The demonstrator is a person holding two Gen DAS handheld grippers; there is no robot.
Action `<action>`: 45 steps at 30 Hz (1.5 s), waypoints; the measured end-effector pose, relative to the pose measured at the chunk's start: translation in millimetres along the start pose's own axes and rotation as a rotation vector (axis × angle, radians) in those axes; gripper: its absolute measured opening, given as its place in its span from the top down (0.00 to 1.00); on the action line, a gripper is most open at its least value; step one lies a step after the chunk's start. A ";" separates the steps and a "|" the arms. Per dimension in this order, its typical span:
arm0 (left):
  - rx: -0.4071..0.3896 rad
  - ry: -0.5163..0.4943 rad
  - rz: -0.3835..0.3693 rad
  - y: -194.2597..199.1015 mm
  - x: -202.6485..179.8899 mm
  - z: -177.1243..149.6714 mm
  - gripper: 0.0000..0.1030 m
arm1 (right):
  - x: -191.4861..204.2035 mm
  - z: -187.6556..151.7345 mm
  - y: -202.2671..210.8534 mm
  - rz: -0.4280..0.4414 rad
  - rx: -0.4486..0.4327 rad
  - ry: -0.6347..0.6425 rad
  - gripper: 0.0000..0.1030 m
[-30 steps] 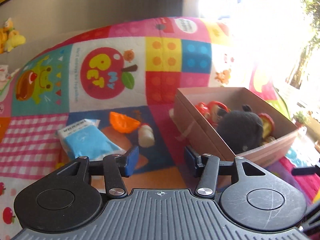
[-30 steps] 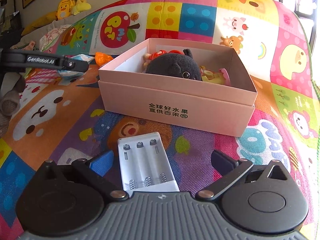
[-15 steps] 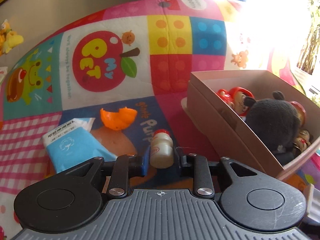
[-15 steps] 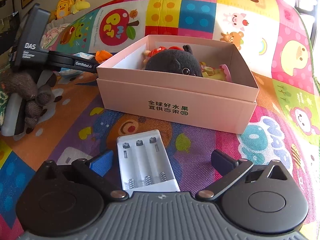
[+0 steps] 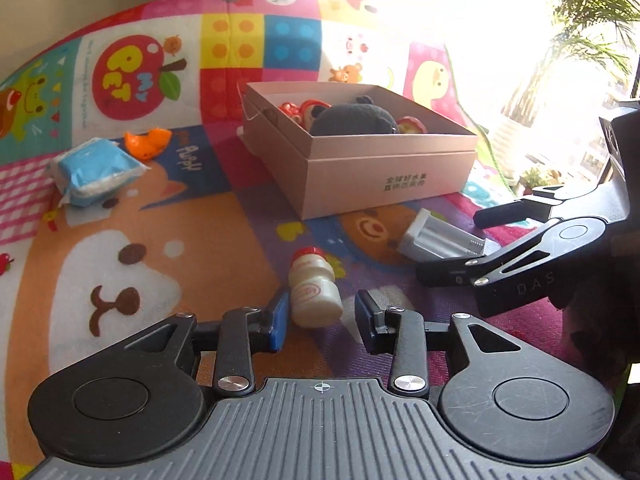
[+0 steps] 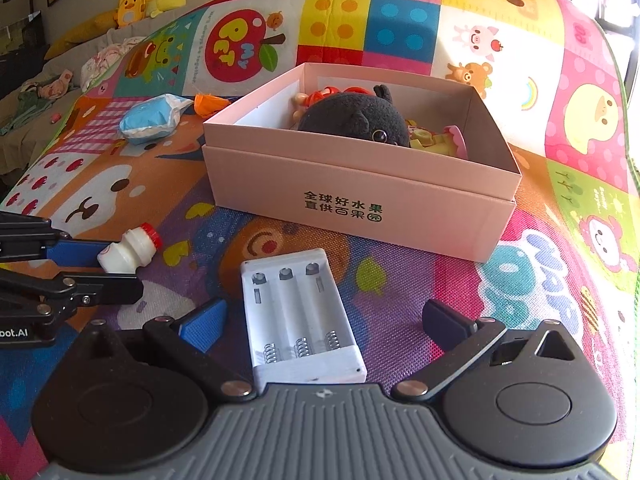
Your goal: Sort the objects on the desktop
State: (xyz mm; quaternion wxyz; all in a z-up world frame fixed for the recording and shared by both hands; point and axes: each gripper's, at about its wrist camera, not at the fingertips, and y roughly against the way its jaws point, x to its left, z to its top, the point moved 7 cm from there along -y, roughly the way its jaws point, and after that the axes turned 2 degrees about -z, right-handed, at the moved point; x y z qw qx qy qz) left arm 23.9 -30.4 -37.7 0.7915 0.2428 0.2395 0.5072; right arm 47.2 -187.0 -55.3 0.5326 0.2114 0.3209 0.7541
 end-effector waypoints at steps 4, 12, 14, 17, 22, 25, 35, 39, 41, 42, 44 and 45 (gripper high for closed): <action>0.010 -0.016 0.017 0.0 -0.1 -1.3 0.30 | 3.6 -11.2 14.9 0.000 -0.004 0.080 0.00; 0.013 0.024 0.095 5.1 26.9 -0.6 0.16 | -16.7 -1.0 16.7 -0.210 -0.056 0.139 0.00; 0.012 0.057 0.141 7.0 41.0 -0.1 0.14 | -20.7 1.7 14.4 -0.187 -0.052 0.087 0.00; 0.001 0.096 0.208 10.8 60.2 0.3 0.09 | -18.0 -0.1 11.8 -0.138 -0.039 0.048 0.00; -0.011 0.147 0.258 13.5 76.3 -1.6 0.08 | -15.7 -5.8 10.2 -0.132 -0.031 0.034 0.00; -0.009 0.126 0.234 11.8 68.7 -2.4 0.07 | -17.2 -6.8 12.1 -0.124 -0.025 0.017 0.00; 0.004 0.072 0.145 5.9 38.0 -5.3 0.03 | -19.5 -11.4 20.2 -0.149 -0.030 0.078 0.00; 0.007 0.051 0.123 4.0 27.5 -6.3 0.02 | -37.8 -6.2 17.2 -0.279 -0.042 0.081 0.00; 0.006 0.051 0.117 3.9 25.6 -6.7 0.02 | -45.8 -4.7 15.9 -0.335 -0.044 0.070 0.00; 0.005 0.052 0.114 4.0 25.2 -6.7 0.02 | -48.7 -4.6 15.4 -0.349 -0.044 0.060 0.00; 0.003 0.055 0.108 4.3 23.9 -6.9 0.02 | -51.0 -5.5 15.6 -0.331 -0.040 0.030 0.00; 0.002 0.057 0.104 4.4 23.4 -6.8 0.02 | -50.5 -6.5 16.3 -0.301 -0.036 0.012 0.00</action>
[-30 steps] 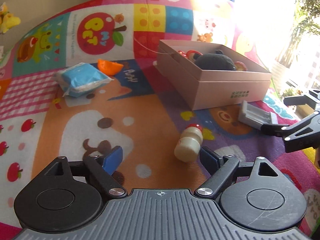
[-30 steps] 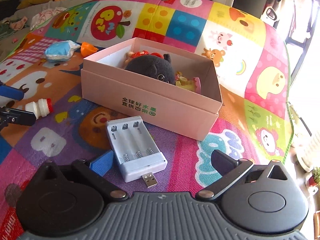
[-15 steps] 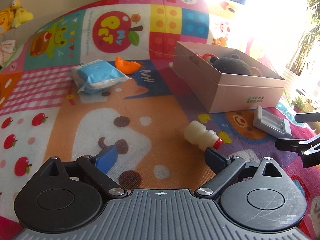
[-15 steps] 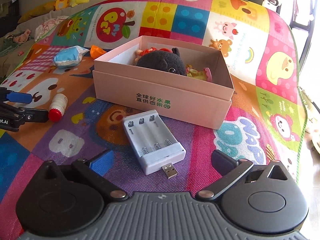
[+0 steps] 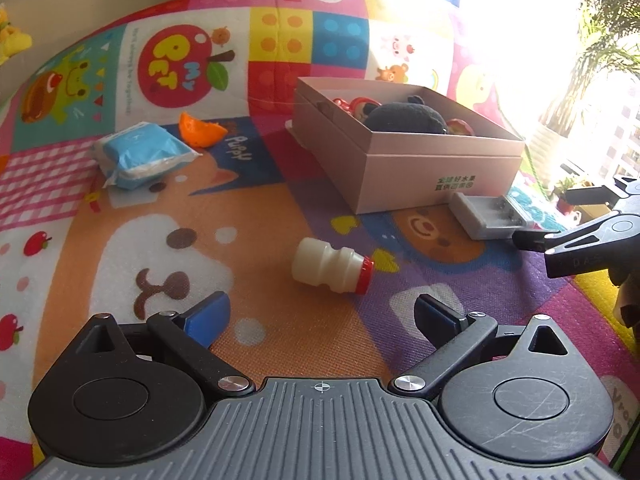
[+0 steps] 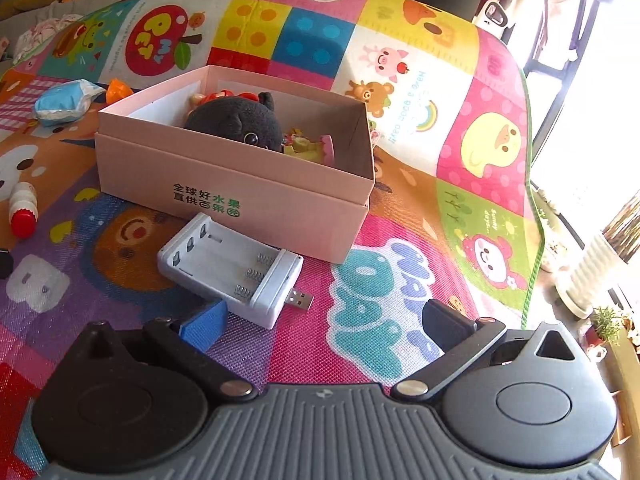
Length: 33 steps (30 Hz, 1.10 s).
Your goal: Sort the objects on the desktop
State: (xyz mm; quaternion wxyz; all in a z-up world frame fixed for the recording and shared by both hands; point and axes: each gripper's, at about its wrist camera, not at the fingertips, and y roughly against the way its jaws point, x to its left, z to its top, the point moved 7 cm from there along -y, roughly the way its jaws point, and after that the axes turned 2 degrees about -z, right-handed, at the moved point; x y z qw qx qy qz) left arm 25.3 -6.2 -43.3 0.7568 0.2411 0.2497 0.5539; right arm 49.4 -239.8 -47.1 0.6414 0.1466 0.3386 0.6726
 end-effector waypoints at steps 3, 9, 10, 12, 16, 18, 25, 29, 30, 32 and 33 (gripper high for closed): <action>-0.006 0.012 -0.016 -0.3 -1.2 0.7 0.02 | 5.4 -4.8 3.1 0.122 0.036 -0.058 0.00; -0.018 0.047 -0.045 -5.5 0.3 6.4 0.02 | 17.1 -12.2 4.8 0.203 0.070 -0.111 0.00; -0.018 0.050 -0.041 -6.9 0.6 7.4 0.02 | 17.3 -12.3 4.3 0.203 0.068 -0.117 0.00; -0.012 0.052 -0.033 -10.4 0.0 9.0 0.00 | 18.5 -12.5 4.0 0.198 0.056 -0.116 0.00; 0.008 0.019 -0.002 -13.4 -4.5 8.0 0.00 | 19.2 -12.8 3.9 0.195 0.052 -0.116 0.00; 0.014 0.012 0.005 -14.1 -5.4 7.3 0.00 | 20.0 -12.5 3.5 0.195 0.054 -0.116 0.00; 0.048 -0.047 0.050 -18.8 -11.8 5.5 0.00 | 19.1 -12.7 3.7 0.201 0.055 -0.117 0.00; 0.049 -0.057 0.040 -18.4 -11.5 4.4 0.00 | 16.2 -10.9 2.7 0.229 0.069 -0.077 0.00; 0.047 -0.055 0.035 -17.9 -11.2 4.3 0.00 | 14.2 -9.9 1.9 0.214 0.066 -0.068 0.00; 0.043 -0.052 0.030 -17.4 -10.9 4.3 0.00 | 8.9 -6.1 -0.2 0.153 0.051 -0.048 0.00; 0.040 -0.048 0.027 -17.0 -10.5 4.3 0.00 | 5.4 -3.7 -2.4 0.106 0.043 -0.037 0.00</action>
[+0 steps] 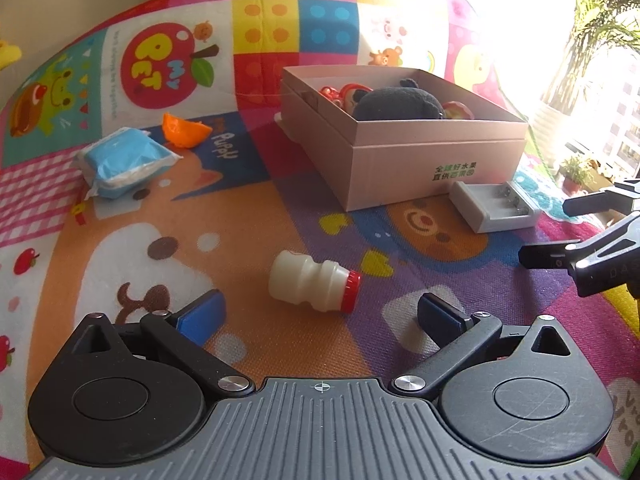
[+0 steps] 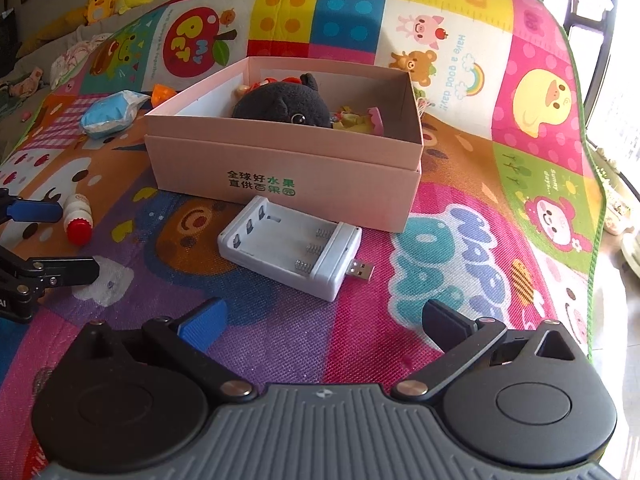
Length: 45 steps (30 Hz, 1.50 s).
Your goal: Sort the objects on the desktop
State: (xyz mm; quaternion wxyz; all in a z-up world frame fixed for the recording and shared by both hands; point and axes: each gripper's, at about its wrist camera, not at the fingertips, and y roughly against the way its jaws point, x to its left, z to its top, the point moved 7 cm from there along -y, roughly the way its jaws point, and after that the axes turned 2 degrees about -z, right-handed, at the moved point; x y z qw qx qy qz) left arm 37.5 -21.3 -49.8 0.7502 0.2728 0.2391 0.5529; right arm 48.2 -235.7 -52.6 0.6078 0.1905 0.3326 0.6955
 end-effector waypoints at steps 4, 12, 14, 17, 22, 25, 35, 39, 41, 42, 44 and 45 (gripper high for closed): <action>-0.022 0.037 -0.020 3.4 4.0 0.8 0.00 | -15.4 9.3 -6.0 -0.190 -0.036 0.019 0.00; -0.044 0.079 0.032 7.9 11.0 1.3 0.00 | 0.0 16.8 5.6 0.035 -0.055 -0.116 0.00; -0.047 0.084 0.033 8.7 11.7 1.3 0.00 | 4.9 21.4 -2.9 0.035 -0.034 -0.137 0.00; -0.050 0.087 0.030 9.3 12.1 1.4 0.00 | 9.3 28.6 -15.7 0.050 -0.001 -0.164 0.00; -0.064 0.089 0.022 11.4 11.9 1.7 0.00 | 22.1 29.7 -25.1 0.079 0.024 -0.156 0.00; -0.060 0.093 0.023 11.0 12.1 1.3 0.00 | 27.4 27.1 -27.0 0.084 0.025 -0.148 0.00; -0.049 0.092 0.034 9.2 12.0 1.0 0.00 | 43.3 21.8 -9.7 0.166 -0.014 -0.047 0.10; -0.058 0.090 0.026 10.8 12.0 1.9 0.00 | 55.4 3.8 14.5 0.204 -0.051 0.103 0.10; -0.070 0.076 0.011 13.2 10.8 4.0 0.00 | 55.6 -3.5 23.4 0.203 -0.064 0.149 0.10; -0.073 0.063 0.006 13.7 9.5 5.3 0.00 | 55.2 -7.3 25.6 0.195 -0.066 0.165 0.08; -0.075 0.025 -0.006 13.2 5.4 8.2 0.01 | 51.9 -10.8 27.0 0.177 -0.076 0.161 0.03; -0.075 0.007 -0.006 12.3 4.0 9.4 0.01 | 50.0 -9.8 26.0 0.181 -0.070 0.148 0.02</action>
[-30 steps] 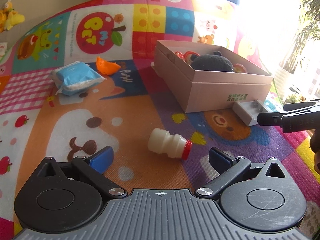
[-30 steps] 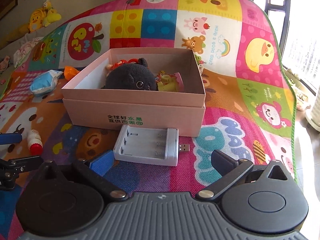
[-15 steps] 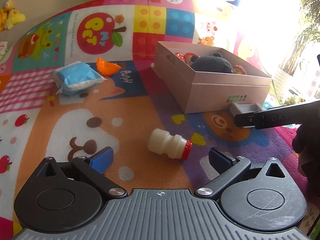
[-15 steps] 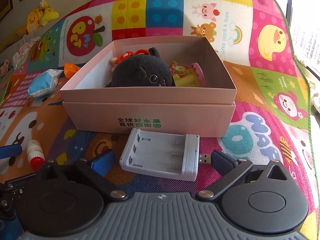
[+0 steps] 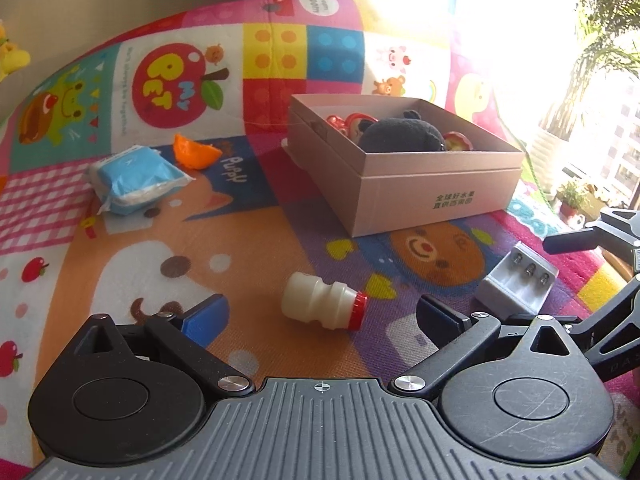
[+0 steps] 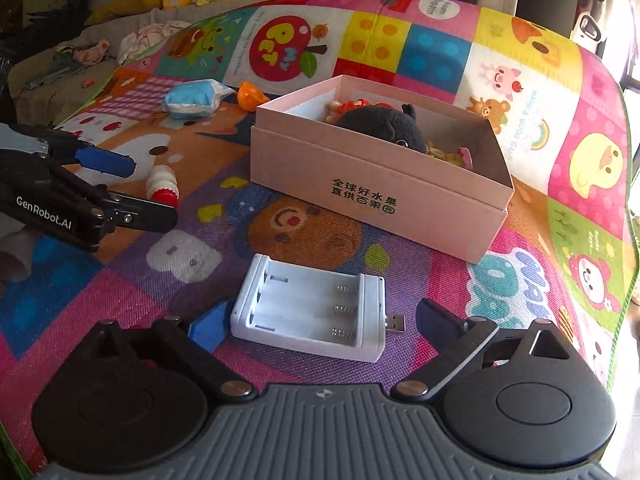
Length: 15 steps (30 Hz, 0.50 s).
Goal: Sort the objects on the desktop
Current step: 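Grasp the white yogurt bottle with the left tool while the right tool grasps the battery charger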
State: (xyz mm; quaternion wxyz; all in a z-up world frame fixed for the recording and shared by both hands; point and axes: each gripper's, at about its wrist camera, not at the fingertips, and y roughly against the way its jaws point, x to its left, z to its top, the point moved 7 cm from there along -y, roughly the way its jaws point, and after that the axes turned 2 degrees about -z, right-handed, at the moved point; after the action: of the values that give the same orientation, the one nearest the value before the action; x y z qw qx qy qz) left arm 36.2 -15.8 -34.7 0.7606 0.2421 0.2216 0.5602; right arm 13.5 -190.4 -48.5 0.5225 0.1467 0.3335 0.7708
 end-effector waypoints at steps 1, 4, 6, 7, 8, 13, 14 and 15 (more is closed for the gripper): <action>0.004 -0.017 -0.001 -1.4 -1.5 1.1 0.07 | -1.7 0.8 -0.9 -0.001 0.002 -0.011 0.02; 0.026 -0.046 -0.015 -6.3 -3.8 1.6 0.28 | -3.3 1.5 -4.7 0.004 0.012 -0.031 0.02; 0.025 -0.050 -0.009 -8.1 -3.6 1.5 0.28 | -3.8 0.9 -5.2 0.002 0.014 -0.033 0.02; 0.025 -0.050 -0.006 -9.1 -3.5 1.2 0.28 | -3.9 0.8 -5.3 -0.001 0.015 -0.035 0.01; 0.023 -0.048 -0.005 -9.6 -3.3 1.0 0.29 | -4.3 0.5 -5.5 -0.006 0.017 -0.040 0.00; 0.021 -0.066 -0.017 -9.6 -6.7 0.4 0.40 | -5.3 0.9 -9.2 -0.009 0.039 -0.103 0.00; 0.019 -0.074 -0.017 -9.2 -8.7 0.1 0.43 | -5.1 1.4 -10.3 -0.008 0.044 -0.116 0.00; 0.018 -0.082 -0.017 -8.8 -10.5 -0.3 0.45 | -4.1 1.9 -11.8 -0.007 0.049 -0.127 0.00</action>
State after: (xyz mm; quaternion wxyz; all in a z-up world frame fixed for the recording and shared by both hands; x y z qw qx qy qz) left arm 39.7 -28.2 -39.7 0.7715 0.2697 0.1972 0.5415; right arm 24.6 -190.7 -54.4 0.5417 0.2067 0.3189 0.7498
